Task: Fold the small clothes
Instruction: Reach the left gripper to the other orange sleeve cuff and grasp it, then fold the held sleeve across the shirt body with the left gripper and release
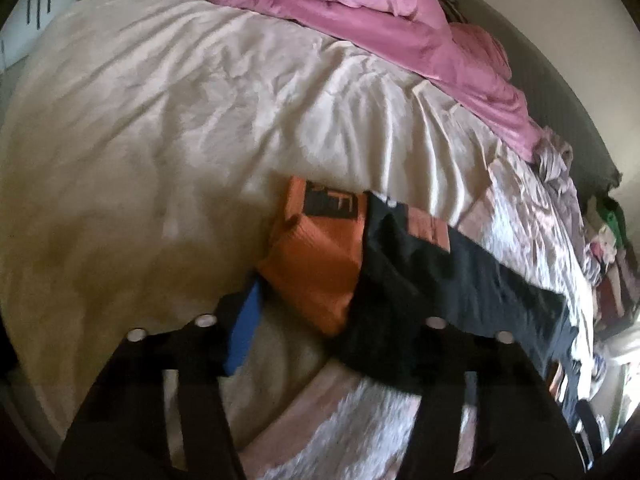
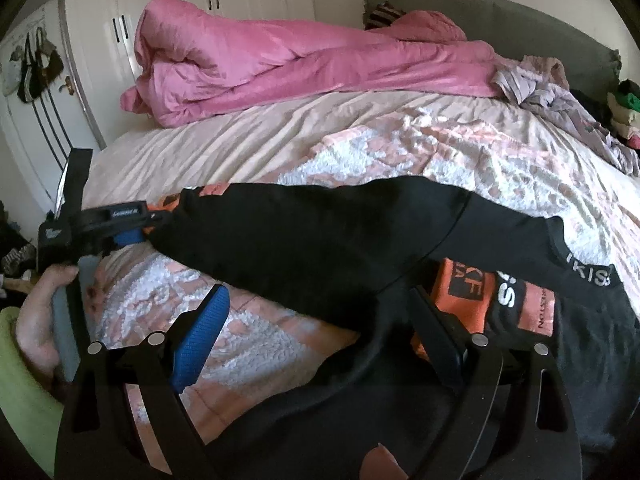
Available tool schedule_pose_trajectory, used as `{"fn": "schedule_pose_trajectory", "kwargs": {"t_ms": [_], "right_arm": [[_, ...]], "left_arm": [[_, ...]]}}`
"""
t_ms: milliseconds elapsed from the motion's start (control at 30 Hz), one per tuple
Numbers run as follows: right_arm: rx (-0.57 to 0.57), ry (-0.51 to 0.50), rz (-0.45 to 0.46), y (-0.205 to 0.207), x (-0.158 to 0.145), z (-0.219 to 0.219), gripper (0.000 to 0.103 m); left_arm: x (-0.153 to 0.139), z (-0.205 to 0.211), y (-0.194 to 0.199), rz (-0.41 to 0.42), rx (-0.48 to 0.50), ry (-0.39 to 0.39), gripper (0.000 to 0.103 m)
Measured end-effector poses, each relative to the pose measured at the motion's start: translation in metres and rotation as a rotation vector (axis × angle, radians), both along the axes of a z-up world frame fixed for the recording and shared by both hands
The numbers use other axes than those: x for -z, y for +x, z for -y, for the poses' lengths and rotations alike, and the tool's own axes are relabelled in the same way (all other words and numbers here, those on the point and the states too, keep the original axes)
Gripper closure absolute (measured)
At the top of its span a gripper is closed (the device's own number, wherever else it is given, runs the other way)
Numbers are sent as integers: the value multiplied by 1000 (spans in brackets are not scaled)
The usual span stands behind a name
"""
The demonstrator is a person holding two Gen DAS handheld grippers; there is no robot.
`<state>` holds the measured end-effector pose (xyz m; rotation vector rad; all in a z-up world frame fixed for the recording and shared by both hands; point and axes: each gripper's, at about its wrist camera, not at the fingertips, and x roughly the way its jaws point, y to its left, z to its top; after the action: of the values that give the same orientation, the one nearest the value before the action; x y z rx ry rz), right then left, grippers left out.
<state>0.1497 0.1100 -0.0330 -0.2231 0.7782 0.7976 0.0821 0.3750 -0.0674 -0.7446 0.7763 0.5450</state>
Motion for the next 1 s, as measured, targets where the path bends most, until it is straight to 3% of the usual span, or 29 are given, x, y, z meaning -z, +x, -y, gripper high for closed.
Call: {"fn": "schedule_pose_trajectory", "kwargs": {"t_ms": [100,133,300,533,767,1000], "right_arm": [[9,12,-15,2,2,5,14],[12,16,-17,2,2,7,14],[47,49,-30,3,-1,24,14],[113,79,-33,4,-9,59,14],[219,86,24,-1,-28,112,14],[347,115,38,-2,-39,174,14]], "left_arm": [[2,-1,7,31,13,-16,93],[1,2,10,41,24,-13,95],[-18,15,8,102,60,30,96],[-63,51,2,221,143,33,96],[-109,114,14,300,302,79,96],[-133,174,34,332,421,98,96]]}}
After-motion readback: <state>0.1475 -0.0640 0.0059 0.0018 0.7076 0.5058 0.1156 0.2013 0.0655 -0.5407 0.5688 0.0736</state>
